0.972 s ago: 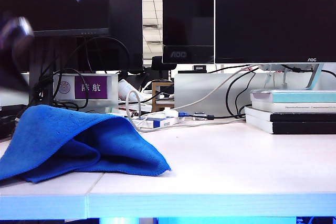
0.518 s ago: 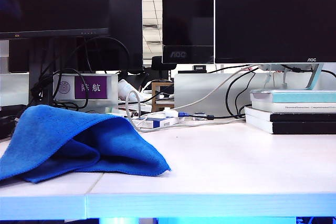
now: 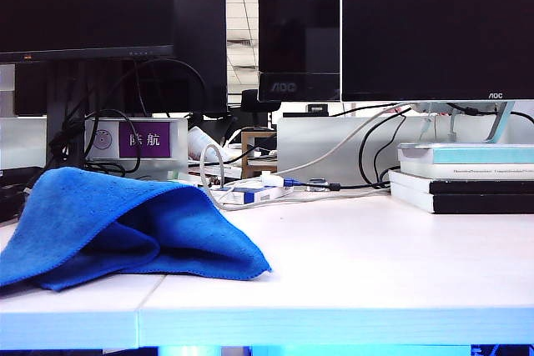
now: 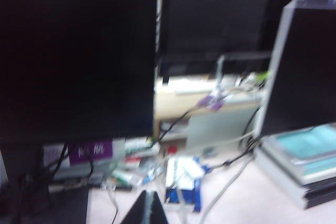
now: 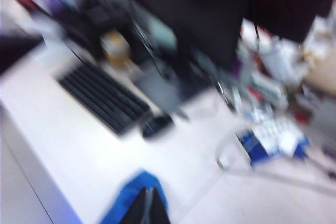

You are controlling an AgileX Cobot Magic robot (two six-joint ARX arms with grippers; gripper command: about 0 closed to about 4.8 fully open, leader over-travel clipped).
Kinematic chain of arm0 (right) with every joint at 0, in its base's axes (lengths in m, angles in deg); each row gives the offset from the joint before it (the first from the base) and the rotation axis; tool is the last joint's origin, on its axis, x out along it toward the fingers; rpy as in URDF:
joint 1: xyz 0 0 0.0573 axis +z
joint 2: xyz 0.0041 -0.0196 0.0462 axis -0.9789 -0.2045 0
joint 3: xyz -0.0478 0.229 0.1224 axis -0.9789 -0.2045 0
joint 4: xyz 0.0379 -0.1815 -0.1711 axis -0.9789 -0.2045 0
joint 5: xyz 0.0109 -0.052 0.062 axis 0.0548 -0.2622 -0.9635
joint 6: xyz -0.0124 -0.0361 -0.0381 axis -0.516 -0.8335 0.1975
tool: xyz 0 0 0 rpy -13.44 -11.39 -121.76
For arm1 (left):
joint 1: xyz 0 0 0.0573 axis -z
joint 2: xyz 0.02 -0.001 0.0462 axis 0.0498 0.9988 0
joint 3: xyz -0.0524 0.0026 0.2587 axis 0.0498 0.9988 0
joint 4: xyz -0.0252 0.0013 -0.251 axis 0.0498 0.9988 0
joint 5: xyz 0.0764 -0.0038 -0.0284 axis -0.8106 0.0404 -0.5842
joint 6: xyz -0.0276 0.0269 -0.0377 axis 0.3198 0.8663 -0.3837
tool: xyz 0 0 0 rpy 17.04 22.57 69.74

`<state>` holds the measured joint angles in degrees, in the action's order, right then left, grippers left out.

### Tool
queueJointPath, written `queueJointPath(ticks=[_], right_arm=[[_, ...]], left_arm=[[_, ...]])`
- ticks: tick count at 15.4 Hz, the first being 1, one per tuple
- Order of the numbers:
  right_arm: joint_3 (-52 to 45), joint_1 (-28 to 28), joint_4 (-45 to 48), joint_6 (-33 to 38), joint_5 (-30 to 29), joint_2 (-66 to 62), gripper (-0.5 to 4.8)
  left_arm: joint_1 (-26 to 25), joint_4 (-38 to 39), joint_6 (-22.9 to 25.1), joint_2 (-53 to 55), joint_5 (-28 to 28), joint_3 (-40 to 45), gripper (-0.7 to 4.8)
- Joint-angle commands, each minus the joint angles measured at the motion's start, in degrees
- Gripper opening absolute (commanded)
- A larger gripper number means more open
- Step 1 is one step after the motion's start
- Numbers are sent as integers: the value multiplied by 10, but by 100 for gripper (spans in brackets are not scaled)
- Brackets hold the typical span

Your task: Wipe the table from right to left using the rag.

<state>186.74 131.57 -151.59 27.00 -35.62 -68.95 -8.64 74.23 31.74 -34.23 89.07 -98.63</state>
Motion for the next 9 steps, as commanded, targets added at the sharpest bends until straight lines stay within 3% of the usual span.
queueJointPath(ticks=[1, 3, 6, 8, 9], right_arm=[[2, 22, 4, 1, -2, 77, -1], [1, 25, 3, 1, -10, 125, -1], [-19, 25, 3, 3, -37, 172, -1], [-53, 25, 3, 3, -47, 194, -1], [-96, 25, 3, 3, -57, 213, -1]], left_arm=[[0, 114, 0, -96, -48, -2, -6], [0, 188, 0, -176, -89, 0, -6], [0, 274, 0, -283, -96, 33, -6], [0, 268, -1, -340, -124, 93, -6], [-1, 236, -4, -388, -186, 181, -6]])
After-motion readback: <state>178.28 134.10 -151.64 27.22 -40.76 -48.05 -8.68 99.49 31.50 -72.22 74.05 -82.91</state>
